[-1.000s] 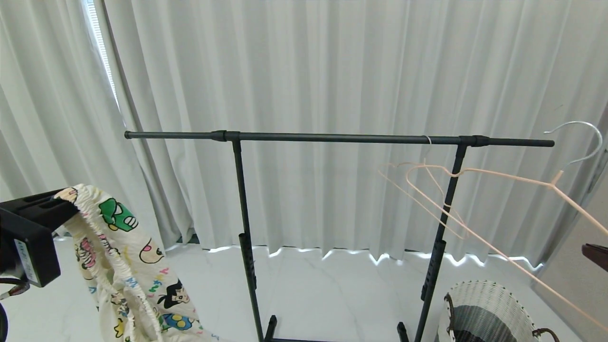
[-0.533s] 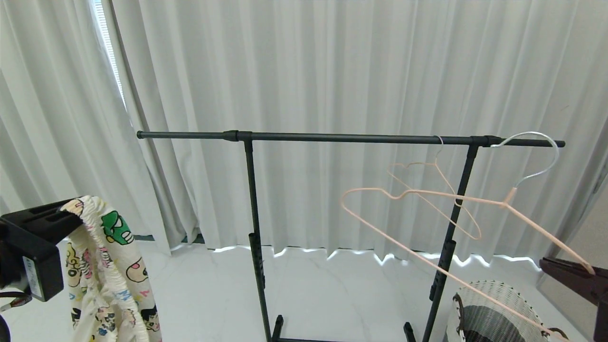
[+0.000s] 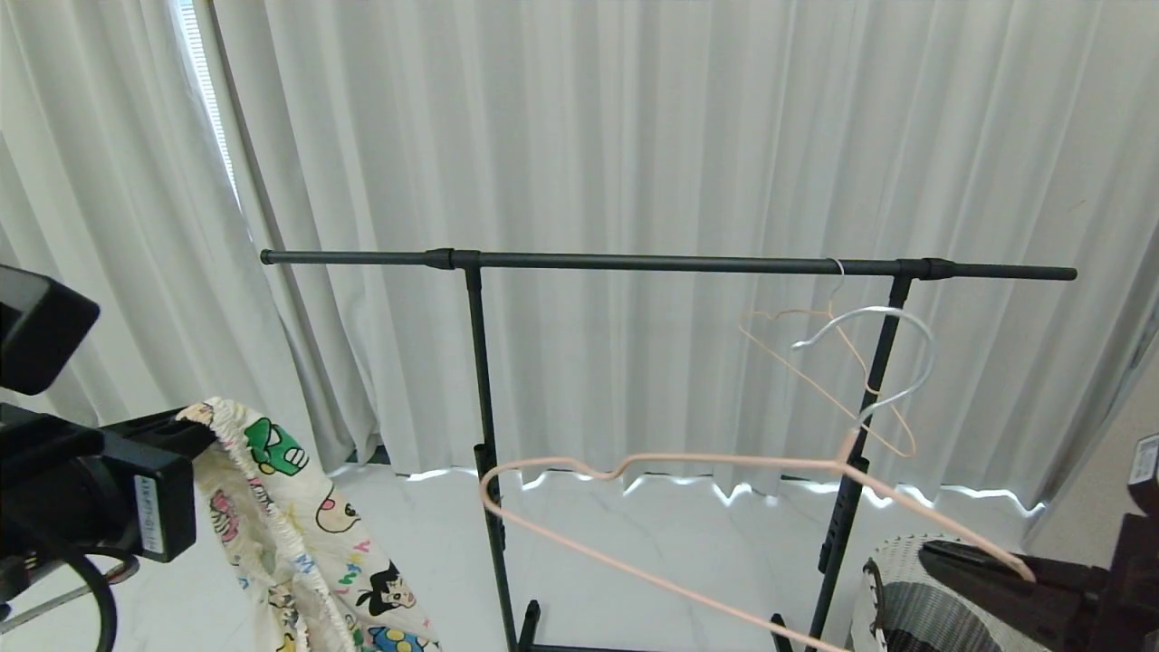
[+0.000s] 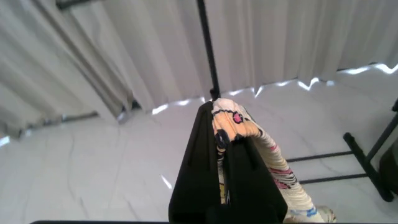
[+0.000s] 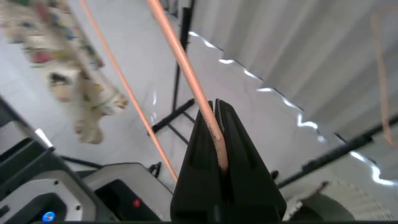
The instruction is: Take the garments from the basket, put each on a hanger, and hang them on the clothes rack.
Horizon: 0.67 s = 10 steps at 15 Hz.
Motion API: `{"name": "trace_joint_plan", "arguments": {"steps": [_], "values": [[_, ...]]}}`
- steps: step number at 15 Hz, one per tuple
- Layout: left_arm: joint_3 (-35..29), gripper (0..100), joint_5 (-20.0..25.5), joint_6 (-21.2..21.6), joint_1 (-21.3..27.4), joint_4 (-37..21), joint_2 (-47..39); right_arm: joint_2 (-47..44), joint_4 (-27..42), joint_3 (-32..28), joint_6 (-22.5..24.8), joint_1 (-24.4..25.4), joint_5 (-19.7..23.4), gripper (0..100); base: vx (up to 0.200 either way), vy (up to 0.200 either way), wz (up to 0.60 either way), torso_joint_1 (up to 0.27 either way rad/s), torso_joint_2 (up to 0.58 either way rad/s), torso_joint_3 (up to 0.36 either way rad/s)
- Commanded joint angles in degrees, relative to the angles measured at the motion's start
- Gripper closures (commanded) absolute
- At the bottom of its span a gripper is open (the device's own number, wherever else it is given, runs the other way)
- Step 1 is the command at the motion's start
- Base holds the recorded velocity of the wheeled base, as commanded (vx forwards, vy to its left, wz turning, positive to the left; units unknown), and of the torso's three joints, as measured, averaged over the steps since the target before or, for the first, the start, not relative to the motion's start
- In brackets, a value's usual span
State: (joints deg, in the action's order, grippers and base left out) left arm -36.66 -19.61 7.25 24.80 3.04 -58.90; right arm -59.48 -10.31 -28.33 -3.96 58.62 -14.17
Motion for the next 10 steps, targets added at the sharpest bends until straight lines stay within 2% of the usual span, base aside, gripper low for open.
{"name": "trace_joint_plan", "arguments": {"steps": [1, 3, 5, 8, 10], "values": [[-0.2, 100, -1.4, -2.9, 2.2, 0.0, -4.8, -8.5, -4.9, -0.3, -0.6, 6.3, -0.1, 100, 0.0, 0.0, 0.0, 0.0, 0.0, 0.0], [-0.2, 100, -1.4, -4.1, 3.1, 0.0, -5.3, -14.1, -10.5, -0.9, -0.6, 7.6, -0.4, 100, 0.0, 0.0, 0.0, 0.0, 0.0, 0.0], [-0.1, 100, -1.5, -8.2, 4.5, 0.0, -5.5, -18.4, -13.7, -3.0, -0.7, 8.6, -1.8, 100, 0.0, 0.0, 0.0, 0.0, 0.0, 0.0], [1.6, 100, -6.0, -12.6, 4.5, 0.0, -7.0, -20.5, -14.0, -4.6, -0.9, 9.8, -1.9, 100, 0.0, 0.0, 0.0, 0.0, 0.0, 0.0], [1.5, 100, -6.4, -14.6, 6.1, 0.0, -7.0, -21.7, -14.2, -4.8, -0.9, 9.8, -2.1, 100, 0.0, 0.0, 0.0, 0.0, 0.0, 0.0]]}}
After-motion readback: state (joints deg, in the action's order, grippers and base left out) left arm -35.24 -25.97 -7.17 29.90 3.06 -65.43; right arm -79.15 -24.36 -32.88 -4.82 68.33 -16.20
